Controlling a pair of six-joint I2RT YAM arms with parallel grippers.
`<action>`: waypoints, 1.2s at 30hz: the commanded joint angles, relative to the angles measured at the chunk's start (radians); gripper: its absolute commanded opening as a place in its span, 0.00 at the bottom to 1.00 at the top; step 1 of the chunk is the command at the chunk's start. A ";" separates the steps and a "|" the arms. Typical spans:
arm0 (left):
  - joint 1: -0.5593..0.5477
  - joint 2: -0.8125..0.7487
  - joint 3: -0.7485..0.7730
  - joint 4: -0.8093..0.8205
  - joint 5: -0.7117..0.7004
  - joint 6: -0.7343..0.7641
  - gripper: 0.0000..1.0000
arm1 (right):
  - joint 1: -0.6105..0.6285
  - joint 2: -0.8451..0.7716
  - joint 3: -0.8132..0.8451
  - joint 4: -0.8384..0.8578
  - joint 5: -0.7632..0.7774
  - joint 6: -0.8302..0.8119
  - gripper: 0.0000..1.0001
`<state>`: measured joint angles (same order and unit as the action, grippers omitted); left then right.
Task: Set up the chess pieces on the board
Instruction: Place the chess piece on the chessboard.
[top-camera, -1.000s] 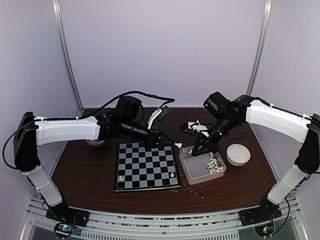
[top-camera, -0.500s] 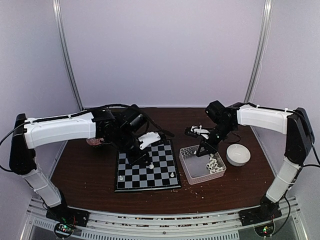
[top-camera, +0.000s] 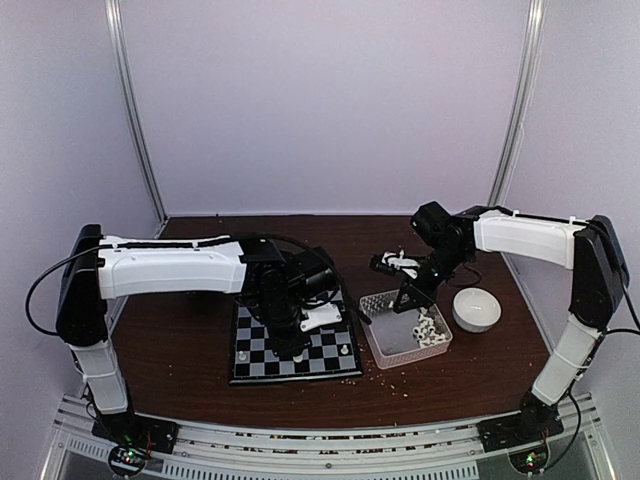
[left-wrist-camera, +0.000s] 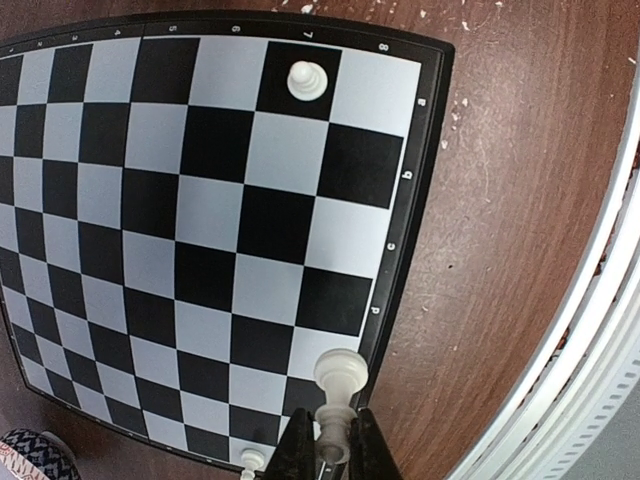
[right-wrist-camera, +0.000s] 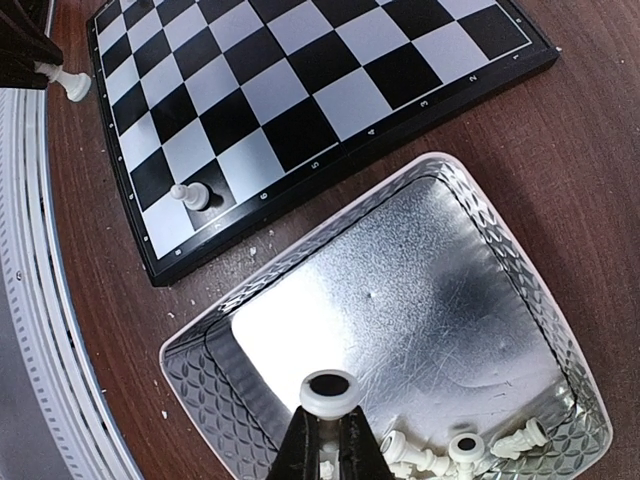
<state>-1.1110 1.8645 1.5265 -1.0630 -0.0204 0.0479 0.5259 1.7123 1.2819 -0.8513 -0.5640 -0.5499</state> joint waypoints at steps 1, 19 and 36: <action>-0.001 0.039 0.039 0.015 0.001 0.016 0.00 | 0.002 0.008 -0.013 0.001 0.018 0.002 0.00; -0.001 0.143 0.048 0.065 0.013 0.009 0.00 | 0.002 0.013 -0.019 -0.002 0.015 0.001 0.00; -0.003 0.125 0.026 0.000 -0.010 -0.010 0.00 | 0.002 0.031 -0.007 -0.009 0.009 -0.001 0.00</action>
<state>-1.1110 2.0048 1.5635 -1.0271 -0.0235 0.0463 0.5259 1.7313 1.2758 -0.8520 -0.5602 -0.5503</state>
